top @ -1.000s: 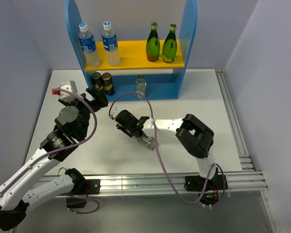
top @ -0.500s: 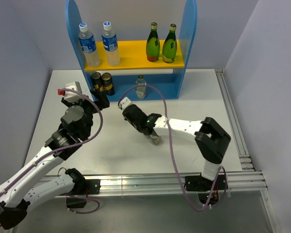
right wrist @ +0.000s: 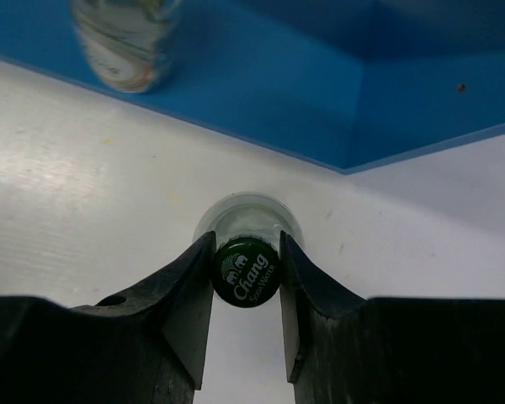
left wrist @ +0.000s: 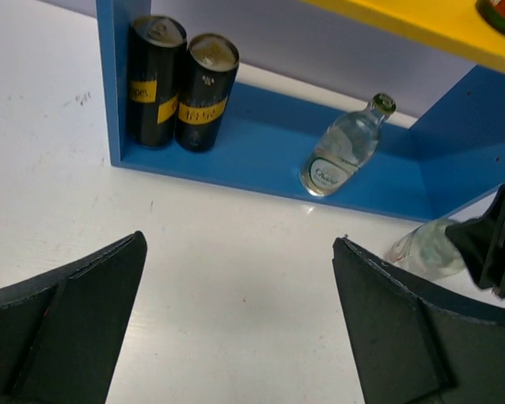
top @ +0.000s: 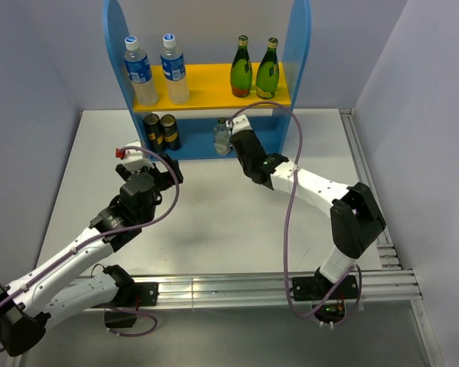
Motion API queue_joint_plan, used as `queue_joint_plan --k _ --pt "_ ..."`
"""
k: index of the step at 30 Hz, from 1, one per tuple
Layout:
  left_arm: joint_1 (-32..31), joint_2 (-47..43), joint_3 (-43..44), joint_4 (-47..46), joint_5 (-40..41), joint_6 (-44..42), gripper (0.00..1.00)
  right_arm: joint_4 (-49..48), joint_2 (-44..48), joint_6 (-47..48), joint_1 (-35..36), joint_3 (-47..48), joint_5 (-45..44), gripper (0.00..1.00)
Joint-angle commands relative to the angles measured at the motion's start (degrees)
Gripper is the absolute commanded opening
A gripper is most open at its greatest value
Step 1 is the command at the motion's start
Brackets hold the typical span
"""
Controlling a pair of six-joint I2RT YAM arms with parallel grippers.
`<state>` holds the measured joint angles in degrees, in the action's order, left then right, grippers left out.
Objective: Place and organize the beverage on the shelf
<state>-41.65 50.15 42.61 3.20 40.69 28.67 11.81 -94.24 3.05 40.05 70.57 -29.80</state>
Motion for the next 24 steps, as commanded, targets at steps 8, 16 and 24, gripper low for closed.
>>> queue_joint_plan --k 8,16,24 --pt "0.3 1.6 -2.6 -5.4 -3.2 3.1 0.99 -9.4 -5.5 1.6 -7.0 14.4 -1.8 0.00" --pt "0.3 2.4 -3.8 -6.8 -3.2 2.7 0.99 -13.3 -10.3 -1.0 -9.9 18.3 -2.0 0.00" --pt "0.3 2.9 -5.1 -7.8 -3.3 2.8 0.99 -23.5 -12.5 -10.9 -11.8 11.9 -4.6 0.00"
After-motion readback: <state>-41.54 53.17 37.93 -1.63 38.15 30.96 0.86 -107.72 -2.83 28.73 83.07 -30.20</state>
